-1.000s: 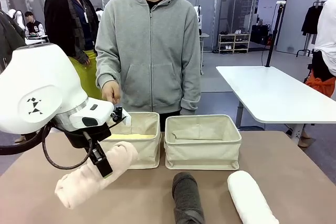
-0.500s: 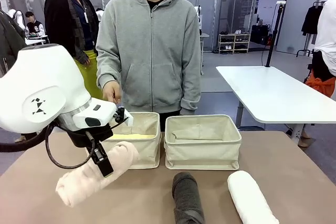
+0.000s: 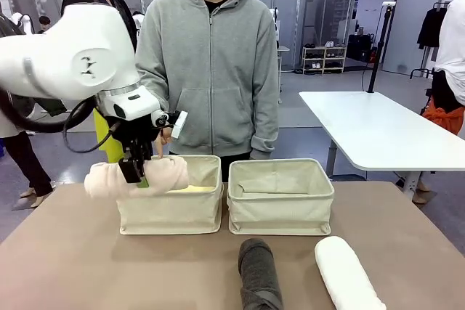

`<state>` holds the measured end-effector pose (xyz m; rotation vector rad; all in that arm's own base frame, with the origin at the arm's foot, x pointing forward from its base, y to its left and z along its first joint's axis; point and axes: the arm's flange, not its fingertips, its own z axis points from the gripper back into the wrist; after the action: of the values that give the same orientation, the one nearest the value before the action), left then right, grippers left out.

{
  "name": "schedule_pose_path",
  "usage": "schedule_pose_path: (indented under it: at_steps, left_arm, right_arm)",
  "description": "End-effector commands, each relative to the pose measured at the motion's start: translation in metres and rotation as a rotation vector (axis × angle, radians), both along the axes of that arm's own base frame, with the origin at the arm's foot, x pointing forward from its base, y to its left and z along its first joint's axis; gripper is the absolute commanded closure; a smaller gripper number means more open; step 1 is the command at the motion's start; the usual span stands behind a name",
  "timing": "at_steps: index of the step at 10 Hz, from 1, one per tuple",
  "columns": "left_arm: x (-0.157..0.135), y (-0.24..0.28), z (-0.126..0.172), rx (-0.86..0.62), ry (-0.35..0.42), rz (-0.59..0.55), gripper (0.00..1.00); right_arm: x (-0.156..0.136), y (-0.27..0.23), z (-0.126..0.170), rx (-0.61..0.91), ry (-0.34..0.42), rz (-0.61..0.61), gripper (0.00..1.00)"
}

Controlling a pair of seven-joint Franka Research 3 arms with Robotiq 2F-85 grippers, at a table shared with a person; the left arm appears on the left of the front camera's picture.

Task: Divide the towels into two baskets.
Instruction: Pick up one hotel-folded towel from the bottom of the table and place it in the Fabric basket indicated by the person.

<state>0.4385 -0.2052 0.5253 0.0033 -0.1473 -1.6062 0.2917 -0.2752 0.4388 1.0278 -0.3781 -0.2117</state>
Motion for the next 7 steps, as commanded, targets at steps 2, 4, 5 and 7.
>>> schedule_pose_path:
  at_steps: [2,4,5,7]
  left_arm:
    - [0.055,-0.018,-0.003,0.114,-0.036,-0.174,0.63]
    - [0.101,-0.029,-0.012,0.086,-0.006,-0.16,0.63]
    - [0.119,-0.034,-0.019,0.086,-0.007,-0.128,0.63]
    - [0.146,-0.037,-0.042,0.086,0.029,-0.098,0.63]
  right_arm:
    - [-0.002,0.001,0.004,0.005,-0.013,0.0,0.0]
    - [-0.002,0.001,0.004,0.005,-0.013,0.0,0.0]
    - [-0.002,0.001,0.004,0.005,-0.013,0.0,0.0]
    - [-0.002,0.001,0.004,0.005,-0.013,0.0,0.0]
